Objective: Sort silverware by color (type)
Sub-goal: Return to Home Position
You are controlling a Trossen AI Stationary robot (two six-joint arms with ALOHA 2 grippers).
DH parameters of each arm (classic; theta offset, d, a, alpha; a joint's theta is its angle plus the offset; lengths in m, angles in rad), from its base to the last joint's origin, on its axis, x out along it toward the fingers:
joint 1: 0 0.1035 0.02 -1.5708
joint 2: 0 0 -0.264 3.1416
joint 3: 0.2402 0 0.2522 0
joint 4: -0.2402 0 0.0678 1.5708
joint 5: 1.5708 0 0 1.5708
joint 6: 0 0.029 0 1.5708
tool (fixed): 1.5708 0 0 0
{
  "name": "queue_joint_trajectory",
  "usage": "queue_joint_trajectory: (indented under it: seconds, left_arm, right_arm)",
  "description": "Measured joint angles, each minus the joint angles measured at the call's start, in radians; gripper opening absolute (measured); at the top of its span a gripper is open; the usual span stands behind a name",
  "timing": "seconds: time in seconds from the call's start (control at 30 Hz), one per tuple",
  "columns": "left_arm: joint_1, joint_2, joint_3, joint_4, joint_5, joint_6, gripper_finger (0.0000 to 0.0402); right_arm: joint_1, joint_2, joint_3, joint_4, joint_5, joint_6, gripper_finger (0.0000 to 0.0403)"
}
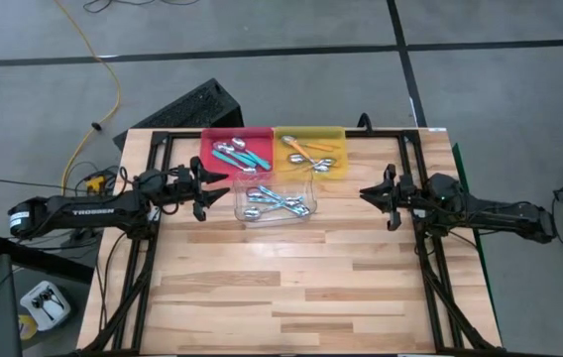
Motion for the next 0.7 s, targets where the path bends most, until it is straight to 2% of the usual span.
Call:
queue_joint_trajectory:
  seconds: [0.5,0.7]
  left_arm:
    - [0.0,0.0,0.0,-0.004,0.006,0.007,0.0192]
    - [0.0,0.0,0.0,-0.005,0.007,0.005,0.0192]
  right_arm:
    - [0.0,0.0,-0.005,-0.02,0.001,0.007,0.0087]
    - [0.0,0.0,-0.151,0.193,0.005,0.02,0.0087]
